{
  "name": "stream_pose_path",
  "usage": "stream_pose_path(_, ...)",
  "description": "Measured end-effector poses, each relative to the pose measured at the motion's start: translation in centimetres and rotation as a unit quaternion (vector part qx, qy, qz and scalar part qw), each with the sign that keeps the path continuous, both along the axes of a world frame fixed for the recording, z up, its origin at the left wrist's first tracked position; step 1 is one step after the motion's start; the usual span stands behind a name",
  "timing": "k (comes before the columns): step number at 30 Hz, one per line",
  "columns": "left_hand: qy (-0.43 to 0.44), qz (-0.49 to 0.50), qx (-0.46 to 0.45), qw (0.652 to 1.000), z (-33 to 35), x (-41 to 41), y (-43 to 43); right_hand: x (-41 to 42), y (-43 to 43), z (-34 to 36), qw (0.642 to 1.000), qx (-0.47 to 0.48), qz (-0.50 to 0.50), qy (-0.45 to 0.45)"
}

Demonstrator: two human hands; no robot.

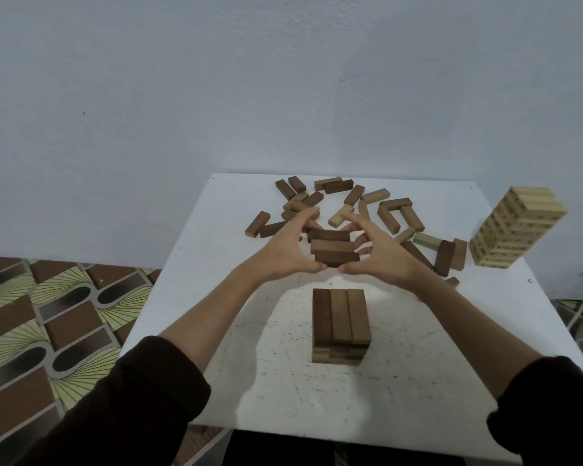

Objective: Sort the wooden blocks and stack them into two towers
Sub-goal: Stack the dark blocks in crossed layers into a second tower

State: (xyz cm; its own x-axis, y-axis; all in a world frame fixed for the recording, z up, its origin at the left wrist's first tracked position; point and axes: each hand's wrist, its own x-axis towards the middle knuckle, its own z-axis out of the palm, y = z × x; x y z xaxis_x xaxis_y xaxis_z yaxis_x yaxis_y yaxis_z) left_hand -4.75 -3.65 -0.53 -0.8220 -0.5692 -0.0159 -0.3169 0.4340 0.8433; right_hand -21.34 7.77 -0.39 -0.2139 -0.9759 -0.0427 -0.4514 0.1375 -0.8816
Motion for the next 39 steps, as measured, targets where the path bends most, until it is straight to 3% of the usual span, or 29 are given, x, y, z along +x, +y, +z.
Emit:
stream_pose_path(7,0.034,-0.023,0.005,0.999,2.5,2.2,3.4,1.6,4.2,2.2,0.999,-0.050,0.017,0.009)
stream_pose_path(27,-0.012,-0.043,0.023,0.999,1.4,5.4,8.8,4.4,8.6,0.4,0.995,0.005,0.037,0.093)
stream_pose_path(39,0.020,0.000,0.034,0.999,0.9,5.4,9.6,4.5,8.6,0.0,0.998,0.001,0.026,0.063)
